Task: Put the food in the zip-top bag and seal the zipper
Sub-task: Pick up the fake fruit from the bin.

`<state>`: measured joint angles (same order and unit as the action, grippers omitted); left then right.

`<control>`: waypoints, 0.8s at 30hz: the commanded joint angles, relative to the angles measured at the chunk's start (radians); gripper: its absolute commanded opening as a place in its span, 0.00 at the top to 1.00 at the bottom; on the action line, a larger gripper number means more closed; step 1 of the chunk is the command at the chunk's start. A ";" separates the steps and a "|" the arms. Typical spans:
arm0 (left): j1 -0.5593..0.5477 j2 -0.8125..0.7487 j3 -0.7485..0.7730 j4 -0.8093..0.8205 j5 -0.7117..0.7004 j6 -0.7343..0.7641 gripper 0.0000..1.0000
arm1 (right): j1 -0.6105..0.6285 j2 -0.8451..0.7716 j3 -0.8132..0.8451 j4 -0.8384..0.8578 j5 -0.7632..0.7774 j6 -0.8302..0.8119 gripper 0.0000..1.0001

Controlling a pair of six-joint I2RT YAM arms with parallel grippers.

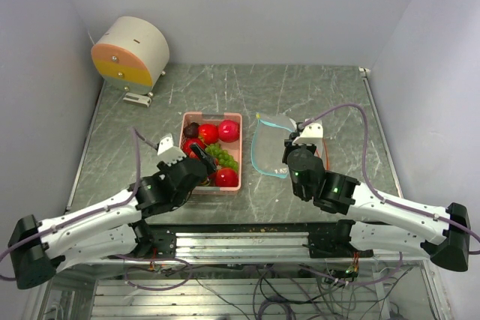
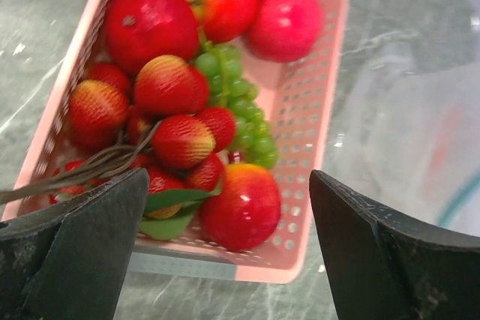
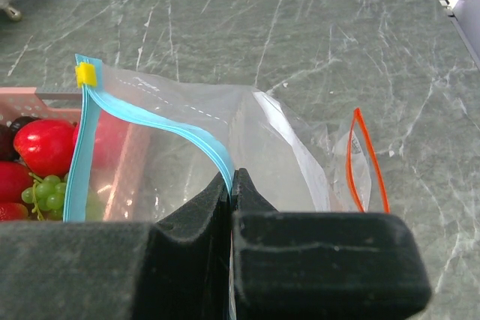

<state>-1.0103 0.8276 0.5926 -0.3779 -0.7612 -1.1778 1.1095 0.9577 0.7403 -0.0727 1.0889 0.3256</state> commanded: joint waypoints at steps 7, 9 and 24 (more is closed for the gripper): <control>-0.013 0.178 0.098 -0.258 -0.058 -0.408 0.01 | 0.005 -0.026 0.007 -0.003 0.004 0.029 1.00; -0.027 0.188 0.103 -0.296 -0.089 -0.455 0.01 | 0.005 -0.030 0.004 -0.008 0.003 0.032 1.00; -0.034 0.283 -0.001 -0.120 -0.202 -0.614 0.01 | 0.005 -0.062 -0.007 -0.020 -0.014 0.034 1.00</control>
<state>-1.0386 1.0874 0.6228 -0.5797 -0.8959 -1.7363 1.1095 0.9215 0.7403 -0.0879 1.0676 0.3431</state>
